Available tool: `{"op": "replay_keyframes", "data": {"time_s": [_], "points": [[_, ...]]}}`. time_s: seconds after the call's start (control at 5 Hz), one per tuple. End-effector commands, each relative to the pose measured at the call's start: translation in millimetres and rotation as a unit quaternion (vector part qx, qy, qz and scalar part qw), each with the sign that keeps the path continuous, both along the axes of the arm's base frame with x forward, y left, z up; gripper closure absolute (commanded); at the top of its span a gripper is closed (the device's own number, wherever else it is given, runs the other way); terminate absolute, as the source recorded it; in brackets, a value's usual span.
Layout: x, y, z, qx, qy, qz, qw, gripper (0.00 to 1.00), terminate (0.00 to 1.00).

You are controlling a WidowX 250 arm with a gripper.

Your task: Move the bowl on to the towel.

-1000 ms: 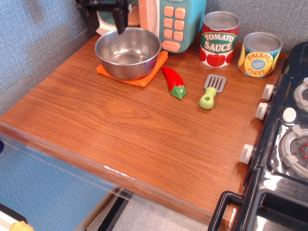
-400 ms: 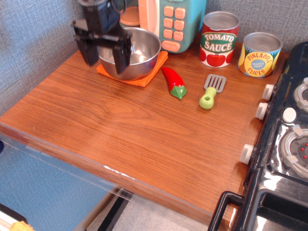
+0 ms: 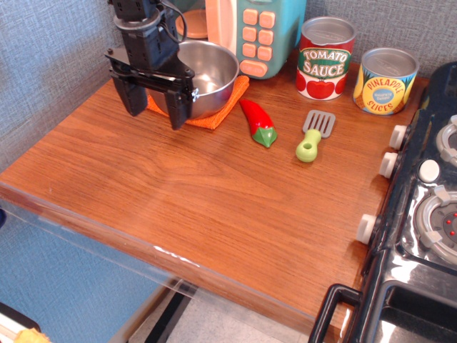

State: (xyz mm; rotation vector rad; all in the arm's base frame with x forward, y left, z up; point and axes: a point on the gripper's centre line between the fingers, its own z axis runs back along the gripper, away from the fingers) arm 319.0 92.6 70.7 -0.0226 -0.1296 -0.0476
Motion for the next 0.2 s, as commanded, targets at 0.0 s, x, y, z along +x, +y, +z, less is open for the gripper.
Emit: {"op": "replay_keyframes", "data": {"time_s": [0.0], "points": [[-8.7, 10.3, 22.1, 0.011, -0.030, 0.005, 0.9995, 0.00, 1.00]]}}
